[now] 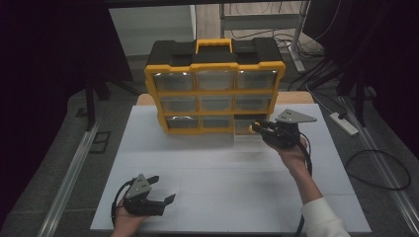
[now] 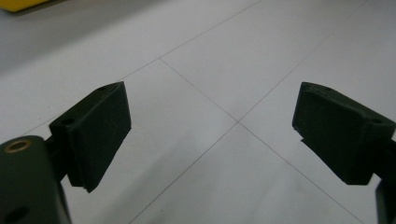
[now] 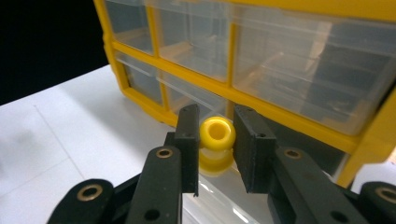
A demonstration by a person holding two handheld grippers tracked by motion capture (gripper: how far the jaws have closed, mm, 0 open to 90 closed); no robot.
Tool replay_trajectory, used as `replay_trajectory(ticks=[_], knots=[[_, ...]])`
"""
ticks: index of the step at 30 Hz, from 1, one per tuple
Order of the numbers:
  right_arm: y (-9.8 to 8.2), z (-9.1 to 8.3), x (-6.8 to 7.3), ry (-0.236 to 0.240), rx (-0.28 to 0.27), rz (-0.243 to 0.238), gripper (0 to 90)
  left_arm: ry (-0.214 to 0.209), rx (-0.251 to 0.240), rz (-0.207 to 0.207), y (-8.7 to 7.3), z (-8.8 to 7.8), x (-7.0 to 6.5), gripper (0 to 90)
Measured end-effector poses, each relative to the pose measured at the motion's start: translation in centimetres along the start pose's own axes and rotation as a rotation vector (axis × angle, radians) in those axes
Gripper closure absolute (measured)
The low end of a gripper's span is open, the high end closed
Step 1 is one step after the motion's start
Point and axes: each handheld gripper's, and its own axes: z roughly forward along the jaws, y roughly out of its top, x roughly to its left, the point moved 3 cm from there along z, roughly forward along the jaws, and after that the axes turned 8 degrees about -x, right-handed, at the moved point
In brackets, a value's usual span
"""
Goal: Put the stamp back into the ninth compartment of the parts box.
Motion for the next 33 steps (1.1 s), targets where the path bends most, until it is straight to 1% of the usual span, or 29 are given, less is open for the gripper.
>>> replay_trajectory(ticks=[5, 10, 19, 23, 25, 30, 32, 33], knots=[[-0.6, 0.5, -1.0, -0.023, 0.019, 0.011, 72.8, -0.002, 0.003, 0.002, 0.0, 0.0, 0.0, 11.6], [-1.1, 1.0, -1.5, -0.037, 0.033, 0.015, 72.7, -0.002, 0.003, 0.003, 0.0, 0.0, 0.0, 11.6], [-2.3, 2.0, -2.5, -0.049, 0.066, 0.030, 72.6, -0.001, -0.003, -0.001, 0.0, 0.0, 0.0, 11.6], [-2.5, 2.0, -2.7, -0.051, 0.076, 0.040, 72.5, -0.002, -0.006, -0.004, 0.0, -0.1, -0.1, 11.6], [-2.5, 1.9, -2.8, -0.049, 0.067, 0.043, 72.5, -0.002, -0.009, -0.006, 0.0, -0.1, -0.1, 11.6], [-2.5, 1.3, -3.0, -0.056, 0.066, 0.057, 72.4, 0.001, -0.013, -0.008, 0.1, -0.1, -0.1, 11.6], [-2.8, 1.3, -3.0, -0.061, 0.075, 0.061, 71.8, 0.000, -0.014, -0.006, 0.1, -0.2, -0.1, 11.6], [-3.0, 1.4, -3.0, -0.062, 0.081, 0.058, 70.1, 0.000, -0.015, -0.006, 0.1, -0.2, -0.1, 11.6]])
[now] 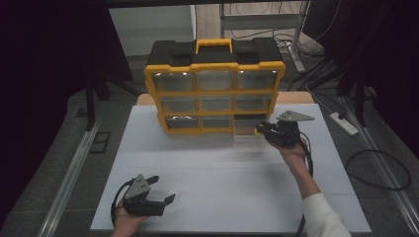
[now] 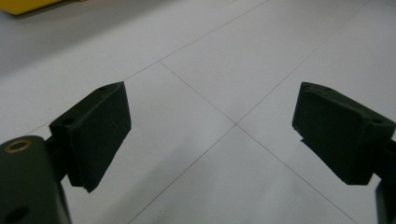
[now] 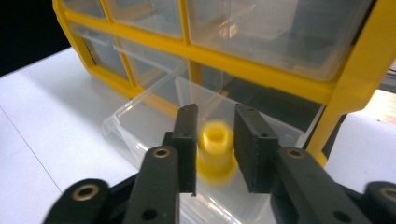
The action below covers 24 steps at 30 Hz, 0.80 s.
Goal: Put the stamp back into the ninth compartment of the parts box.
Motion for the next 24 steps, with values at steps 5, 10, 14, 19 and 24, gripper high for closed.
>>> replay_trajectory(ticks=[5, 10, 14, 19, 24], knots=[[-0.4, 0.6, 0.4, -0.026, 0.018, -0.024, 42.2, 0.004, -0.008, 0.004, 0.1, -0.1, 0.1, 11.6], [-0.5, 0.8, 0.9, -0.025, 0.010, -0.026, 35.8, 0.003, -0.013, 0.007, 0.1, -0.2, 0.1, 11.6], [-0.4, 0.5, 1.0, -0.012, 0.004, -0.022, 34.4, 0.004, -0.018, 0.012, 0.2, -0.3, 0.0, 11.6], [-0.2, -0.3, 1.3, 0.008, -0.012, -0.032, 33.8, 0.001, -0.021, 0.006, 0.2, -0.2, 0.1, 11.6], [-0.1, -1.0, 1.8, 0.039, -0.033, -0.044, 33.9, 0.003, -0.025, 0.003, 0.4, -0.2, 0.1, 11.6]])
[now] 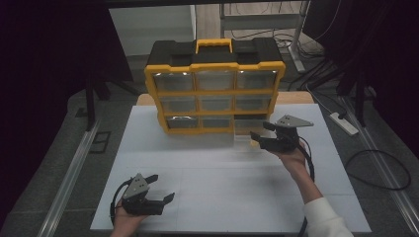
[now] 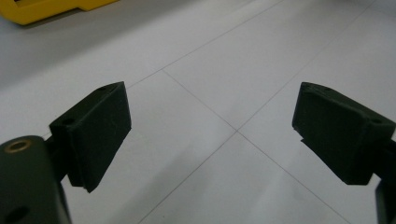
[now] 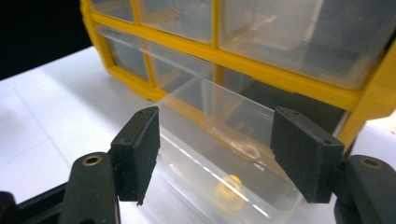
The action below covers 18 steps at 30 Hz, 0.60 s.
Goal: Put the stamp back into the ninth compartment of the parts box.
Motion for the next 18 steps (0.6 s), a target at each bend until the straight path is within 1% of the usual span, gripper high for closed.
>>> replay_trajectory(ticks=[3, 6, 10, 13, 15, 17, 18], knots=[[0.0, -0.5, 0.5, 0.023, -0.005, -0.018, 34.0, 0.001, -0.001, 0.002, 0.1, 0.0, 0.0, 11.6], [0.0, -0.8, 0.6, 0.026, -0.002, -0.027, 34.0, 0.001, -0.002, 0.003, 0.0, -0.1, -0.1, 11.6], [-0.4, -1.1, 0.6, 0.017, 0.004, -0.025, 34.0, -0.001, -0.002, 0.012, 0.1, -0.1, -0.2, 11.6], [-0.7, -1.6, 0.9, 0.007, 0.007, -0.037, 34.3, -0.001, -0.007, 0.008, 0.2, -0.1, -0.2, 11.6], [-0.9, -2.3, 1.4, 0.010, 0.006, -0.046, 34.3, -0.003, -0.008, 0.010, 0.1, -0.1, -0.2, 11.6], [-1.0, -2.9, 1.9, 0.015, 0.003, -0.046, 34.4, -0.007, -0.014, 0.010, 0.2, -0.2, -0.2, 11.6], [-1.0, -2.9, 1.9, 0.015, 0.003, -0.046, 34.4, -0.007, -0.014, 0.010, 0.2, -0.2, -0.2, 11.6]])
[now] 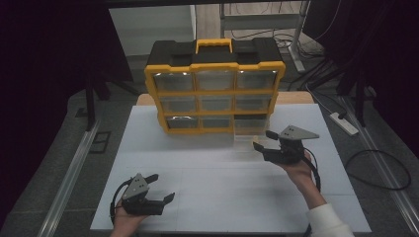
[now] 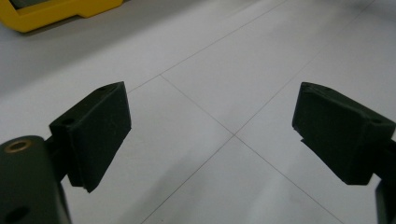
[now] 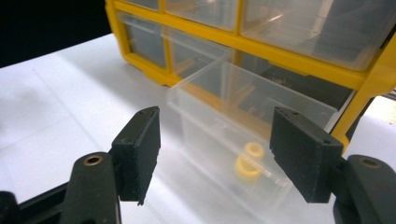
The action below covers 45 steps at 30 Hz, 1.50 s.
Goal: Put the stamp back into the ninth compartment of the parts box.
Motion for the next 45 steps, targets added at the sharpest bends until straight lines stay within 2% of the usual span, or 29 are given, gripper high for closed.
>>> replay_trajectory(ticks=[2, 6, 10, 13, 17, 18, 25, 27, 32, 36, 45], knots=[[0.0, -1.2, 1.1, 0.005, -0.015, -0.010, 34.9, -0.002, -0.003, 0.003, 0.1, 0.0, 0.0, 11.6], [-0.3, -1.9, 2.1, 0.012, -0.018, 0.000, 34.9, -0.004, -0.004, 0.003, 0.2, 0.2, 0.1, 11.6], [-1.8, -3.1, 3.5, 0.031, 0.003, -0.013, 34.6, -0.008, -0.004, 0.003, 0.2, 0.3, 0.2, 11.6], [-3.5, -4.4, 4.0, 0.032, 0.023, -0.002, 34.7, -0.008, -0.009, 0.002, 0.2, 0.2, 0.2, 11.6], [-4.7, -5.2, 4.0, 0.025, 0.035, 0.023, 34.7, -0.014, -0.007, -0.001, 0.2, 0.1, 0.1, 11.6], [-5.5, -5.8, 4.1, 0.017, 0.039, 0.032, 34.8, -0.014, -0.007, 0.001, 0.2, 0.1, 0.0, 11.6], [-6.6, -7.7, 4.5, 0.017, 0.025, 0.019, 34.5, -0.019, -0.001, -0.003, 0.1, 0.2, 0.0, 11.6], [-7.2, -8.8, 4.4, 0.012, 0.015, 0.019, 34.2, -0.018, 0.004, 0.002, 0.1, 0.3, -0.1, 11.5], [-8.0, -9.9, 3.7, -0.004, 0.014, 0.035, 34.0, -0.016, 0.011, 0.003, 0.1, 0.4, -0.2, 11.5], [-8.2, -10.1, 3.6, -0.002, 0.016, 0.041, 33.9, -0.013, 0.015, 0.006, 0.1, 0.6, -0.2, 11.5], [-8.4, -9.6, 3.5, 0.007, 0.029, 0.018, 33.3, -0.013, 0.019, 0.013, 0.1, 0.7, -0.3, 11.6]])
